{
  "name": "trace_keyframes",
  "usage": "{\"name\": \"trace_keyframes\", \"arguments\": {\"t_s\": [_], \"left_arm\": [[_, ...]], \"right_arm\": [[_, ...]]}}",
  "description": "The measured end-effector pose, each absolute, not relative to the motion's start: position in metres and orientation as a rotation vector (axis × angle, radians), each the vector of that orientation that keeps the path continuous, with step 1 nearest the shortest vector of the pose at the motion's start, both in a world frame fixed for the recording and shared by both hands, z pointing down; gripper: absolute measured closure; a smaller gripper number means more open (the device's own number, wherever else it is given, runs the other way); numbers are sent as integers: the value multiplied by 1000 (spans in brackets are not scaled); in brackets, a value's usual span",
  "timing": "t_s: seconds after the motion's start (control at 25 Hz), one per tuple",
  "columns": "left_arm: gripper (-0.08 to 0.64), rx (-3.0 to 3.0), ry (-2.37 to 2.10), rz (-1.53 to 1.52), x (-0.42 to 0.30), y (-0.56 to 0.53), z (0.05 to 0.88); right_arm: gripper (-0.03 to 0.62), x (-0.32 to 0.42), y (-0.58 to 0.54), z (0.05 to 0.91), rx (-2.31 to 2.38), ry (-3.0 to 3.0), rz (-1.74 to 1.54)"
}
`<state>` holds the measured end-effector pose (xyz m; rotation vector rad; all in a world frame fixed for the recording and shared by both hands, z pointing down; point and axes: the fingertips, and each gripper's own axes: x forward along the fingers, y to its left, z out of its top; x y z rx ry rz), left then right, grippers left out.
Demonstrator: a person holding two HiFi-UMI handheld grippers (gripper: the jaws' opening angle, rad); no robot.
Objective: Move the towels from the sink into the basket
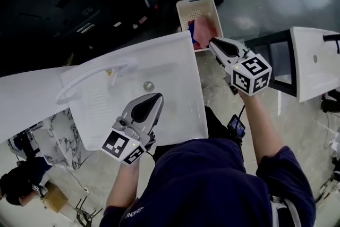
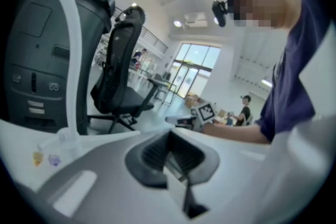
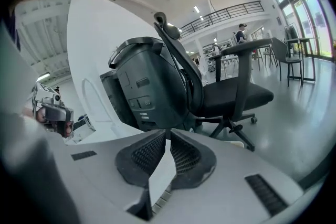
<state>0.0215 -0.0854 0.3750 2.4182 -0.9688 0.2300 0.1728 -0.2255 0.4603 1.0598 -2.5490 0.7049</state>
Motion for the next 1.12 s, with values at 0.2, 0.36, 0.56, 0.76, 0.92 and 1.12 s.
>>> {"name": "trace_keyframes", "arguments": {"t_s": [0.2,0.36,0.56,0.76,0.92,1.12], "left_arm": [[558,2471,-952,194,-10,-76,362],[558,2507,-936,165,-33,-60,351],[557,2542,-920,140,-57,-35,342],[558,2576,-898,124,-70,-4,336],[557,2602,-893,106,-75,18,328],[557,2623,-902,83,-68,48,318]], "right_arm": [[565,148,-206,423,1115,-2565,626],[568,125,-181,396,1142,-2584,573],[569,94,-145,377,1145,-2599,551],[571,70,-101,361,1154,-2626,526],[571,58,-66,346,1149,-2646,502],[574,45,-27,328,1106,-2686,456]]}}
